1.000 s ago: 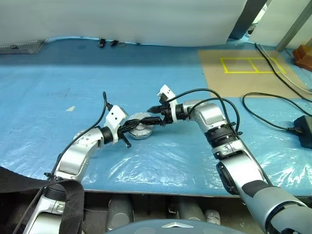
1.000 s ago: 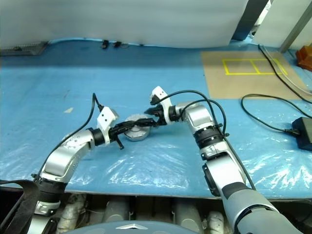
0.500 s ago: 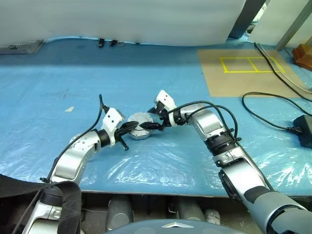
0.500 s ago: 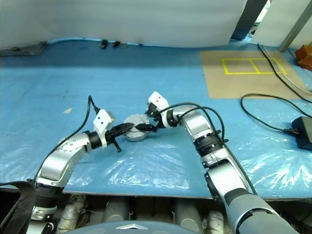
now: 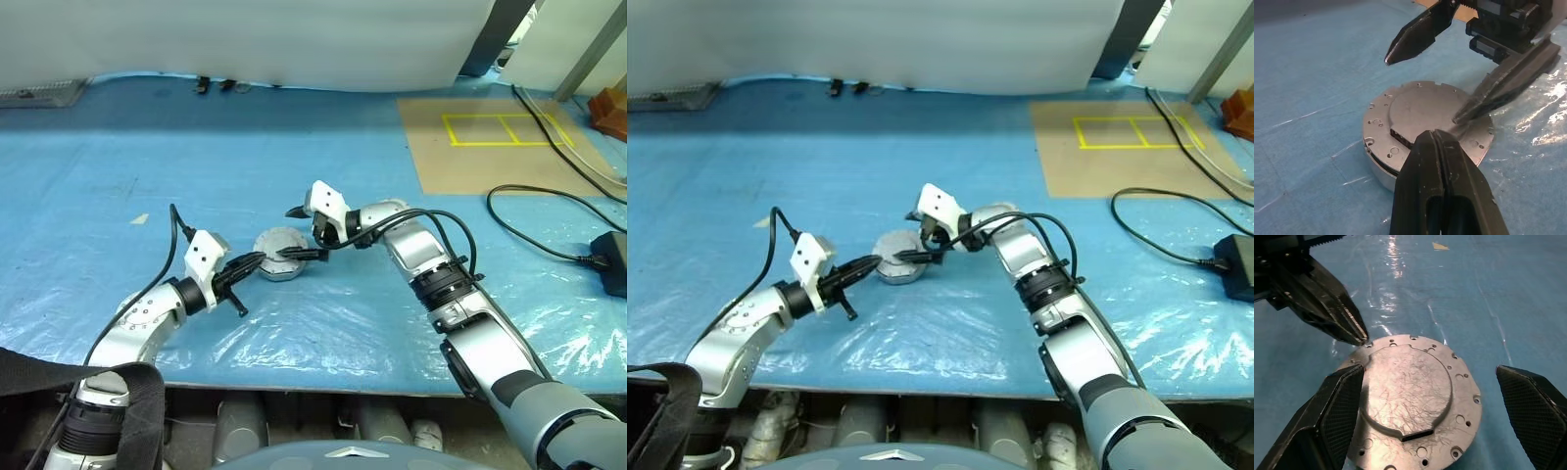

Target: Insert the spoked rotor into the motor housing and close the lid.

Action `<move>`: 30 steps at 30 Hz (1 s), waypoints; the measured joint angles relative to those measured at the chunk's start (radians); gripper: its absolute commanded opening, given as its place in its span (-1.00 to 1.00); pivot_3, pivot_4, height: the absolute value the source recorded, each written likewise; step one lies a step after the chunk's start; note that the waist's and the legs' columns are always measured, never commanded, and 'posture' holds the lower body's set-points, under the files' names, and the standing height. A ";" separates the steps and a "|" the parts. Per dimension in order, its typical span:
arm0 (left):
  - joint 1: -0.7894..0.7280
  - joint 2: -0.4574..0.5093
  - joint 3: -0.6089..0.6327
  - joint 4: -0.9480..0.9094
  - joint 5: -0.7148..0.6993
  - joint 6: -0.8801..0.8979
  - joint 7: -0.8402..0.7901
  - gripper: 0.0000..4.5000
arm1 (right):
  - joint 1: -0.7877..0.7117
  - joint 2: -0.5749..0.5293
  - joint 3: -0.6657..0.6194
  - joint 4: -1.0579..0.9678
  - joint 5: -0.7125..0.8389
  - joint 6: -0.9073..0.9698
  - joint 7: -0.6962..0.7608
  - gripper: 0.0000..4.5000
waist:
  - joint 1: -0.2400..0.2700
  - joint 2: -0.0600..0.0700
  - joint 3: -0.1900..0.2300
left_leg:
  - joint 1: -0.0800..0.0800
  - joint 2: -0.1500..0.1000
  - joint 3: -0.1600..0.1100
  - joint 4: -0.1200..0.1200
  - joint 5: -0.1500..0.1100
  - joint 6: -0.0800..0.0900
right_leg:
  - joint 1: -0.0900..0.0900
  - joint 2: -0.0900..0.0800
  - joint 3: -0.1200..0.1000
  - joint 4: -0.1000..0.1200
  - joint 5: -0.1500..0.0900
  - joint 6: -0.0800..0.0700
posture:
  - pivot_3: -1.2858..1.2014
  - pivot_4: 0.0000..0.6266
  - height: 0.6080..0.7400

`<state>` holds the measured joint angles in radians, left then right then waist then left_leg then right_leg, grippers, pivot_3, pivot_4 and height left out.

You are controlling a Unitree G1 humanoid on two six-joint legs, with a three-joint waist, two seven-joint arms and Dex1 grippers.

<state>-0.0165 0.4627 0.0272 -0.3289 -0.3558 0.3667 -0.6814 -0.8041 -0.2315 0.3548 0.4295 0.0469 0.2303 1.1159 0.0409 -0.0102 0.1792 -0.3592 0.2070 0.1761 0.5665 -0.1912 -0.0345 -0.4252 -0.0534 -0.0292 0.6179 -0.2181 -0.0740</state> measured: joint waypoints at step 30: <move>0.207 -0.006 0.093 -0.133 -0.019 -0.019 0.084 -1.00 | -0.083 0.097 0.071 0.119 -0.108 0.058 -0.053 0.33 | -0.002 0.000 0.000 | 0.003 0.000 0.000 0.000 0.000 0.000 | 0.001 0.000 0.001 0.001 0.000 0.000 | 0.03 -0.52 1.00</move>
<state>0.1901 0.4569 0.1205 -0.4615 -0.3747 0.3473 -0.5975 -0.8875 -0.1341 0.4257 0.5489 -0.0611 0.2881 1.0626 0.0389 -0.0099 0.1794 -0.3561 0.2073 0.1760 0.5665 -0.1914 -0.0341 -0.4244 -0.0533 -0.0284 0.6191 -0.2182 -0.0741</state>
